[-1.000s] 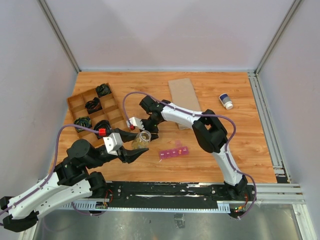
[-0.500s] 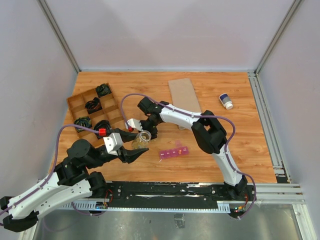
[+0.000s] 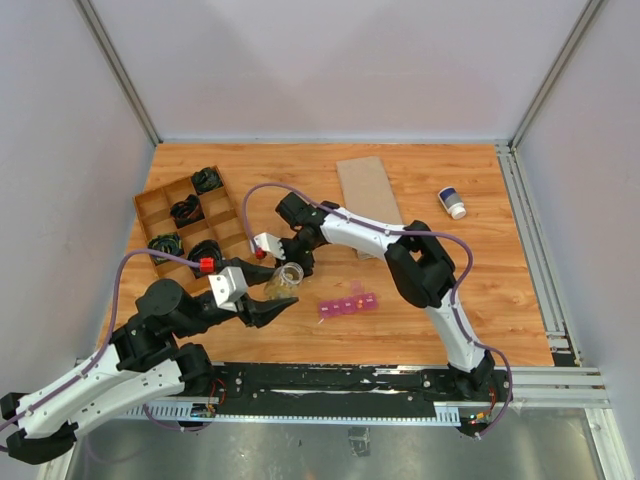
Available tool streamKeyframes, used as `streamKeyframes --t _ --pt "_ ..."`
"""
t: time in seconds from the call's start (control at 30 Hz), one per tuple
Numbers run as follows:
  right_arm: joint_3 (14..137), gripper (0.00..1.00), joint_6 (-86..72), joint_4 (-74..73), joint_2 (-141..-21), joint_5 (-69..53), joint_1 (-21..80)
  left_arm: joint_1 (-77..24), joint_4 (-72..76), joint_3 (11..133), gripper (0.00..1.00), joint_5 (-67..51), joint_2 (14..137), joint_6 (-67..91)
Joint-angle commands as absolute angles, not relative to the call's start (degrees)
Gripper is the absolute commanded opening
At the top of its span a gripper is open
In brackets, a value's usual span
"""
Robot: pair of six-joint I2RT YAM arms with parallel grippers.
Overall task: Sort the pills into containers
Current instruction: Screw the lid of the pill bottle onto the pill bottle.
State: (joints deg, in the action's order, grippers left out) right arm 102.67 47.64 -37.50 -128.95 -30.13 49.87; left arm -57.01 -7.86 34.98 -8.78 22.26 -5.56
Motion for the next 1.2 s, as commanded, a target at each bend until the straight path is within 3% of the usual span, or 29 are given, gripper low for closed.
streamKeyframes --t 0.0,0.33,0.6,0.93,1.17 --pt "101.42 0.26 42.87 -38.6 -121.76 -36.65 47.08 -56.59 -4.61 34.45 0.0 -11.13 21.76 -4.86" --pt "89.97 0.22 39.18 -38.69 -103.7 -50.36 38.39 -56.62 15.95 31.14 0.0 -22.08 28.34 5.33" --pt "81.07 0.22 39.32 -41.9 -91.39 -55.55 29.28 -56.9 21.08 30.42 0.0 -27.77 36.41 3.66" --pt "74.98 0.24 42.54 -49.03 -74.49 -59.48 20.51 -58.26 33.99 23.17 0.0 -21.85 47.96 -8.64" --pt "68.62 0.25 42.83 -47.73 -66.27 -63.42 17.37 -55.66 38.35 26.16 0.0 -24.65 60.84 -9.95"
